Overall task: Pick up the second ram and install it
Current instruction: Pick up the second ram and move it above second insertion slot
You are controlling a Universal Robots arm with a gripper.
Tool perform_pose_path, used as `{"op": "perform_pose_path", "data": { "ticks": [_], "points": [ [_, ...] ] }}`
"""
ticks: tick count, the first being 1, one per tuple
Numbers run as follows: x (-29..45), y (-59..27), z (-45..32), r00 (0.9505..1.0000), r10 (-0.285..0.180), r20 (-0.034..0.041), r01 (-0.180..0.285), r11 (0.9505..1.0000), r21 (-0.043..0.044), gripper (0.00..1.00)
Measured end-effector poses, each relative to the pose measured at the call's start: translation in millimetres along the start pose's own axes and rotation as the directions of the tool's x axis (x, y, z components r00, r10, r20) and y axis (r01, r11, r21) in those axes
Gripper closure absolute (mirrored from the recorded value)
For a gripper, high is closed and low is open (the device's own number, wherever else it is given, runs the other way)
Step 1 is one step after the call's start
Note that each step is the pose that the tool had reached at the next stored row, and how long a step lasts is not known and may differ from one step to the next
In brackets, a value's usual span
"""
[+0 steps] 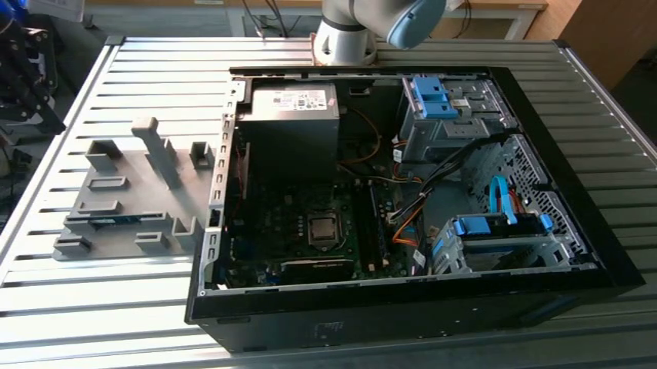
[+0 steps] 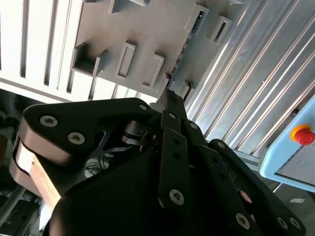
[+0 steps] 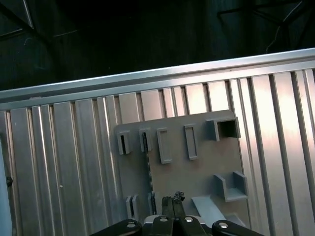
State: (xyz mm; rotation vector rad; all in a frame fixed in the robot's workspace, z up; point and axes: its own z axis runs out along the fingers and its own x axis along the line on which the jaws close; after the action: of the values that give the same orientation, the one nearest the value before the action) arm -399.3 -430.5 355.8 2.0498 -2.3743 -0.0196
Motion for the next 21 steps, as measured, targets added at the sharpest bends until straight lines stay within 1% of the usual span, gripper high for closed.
{"op": "perform_pose_path", "data": {
  "ticks": [6,9,11,12,16,21],
  "points": [
    [0.8,1.7,6.9,0.9995,-0.030,-0.0003,0.030,0.9995,-0.0002,0.89],
    [0.9,2.0,10.0,0.9976,-0.069,-0.0008,0.069,0.9976,-0.0003,0.71],
    [0.9,2.1,12.0,0.9953,-0.097,-0.0012,0.097,0.9953,-0.0005,0.71],
    [1.1,2.6,13.3,0.9943,-0.106,-0.0013,0.106,0.9943,-0.0006,0.64],
    [1.7,5.7,19.2,0.9938,-0.112,-0.0013,0.112,0.9938,-0.0006,0.64],
    [2.0,7.0,25.4,0.9937,-0.112,-0.0013,0.112,0.9937,-0.0005,0.64]
  ]
}}
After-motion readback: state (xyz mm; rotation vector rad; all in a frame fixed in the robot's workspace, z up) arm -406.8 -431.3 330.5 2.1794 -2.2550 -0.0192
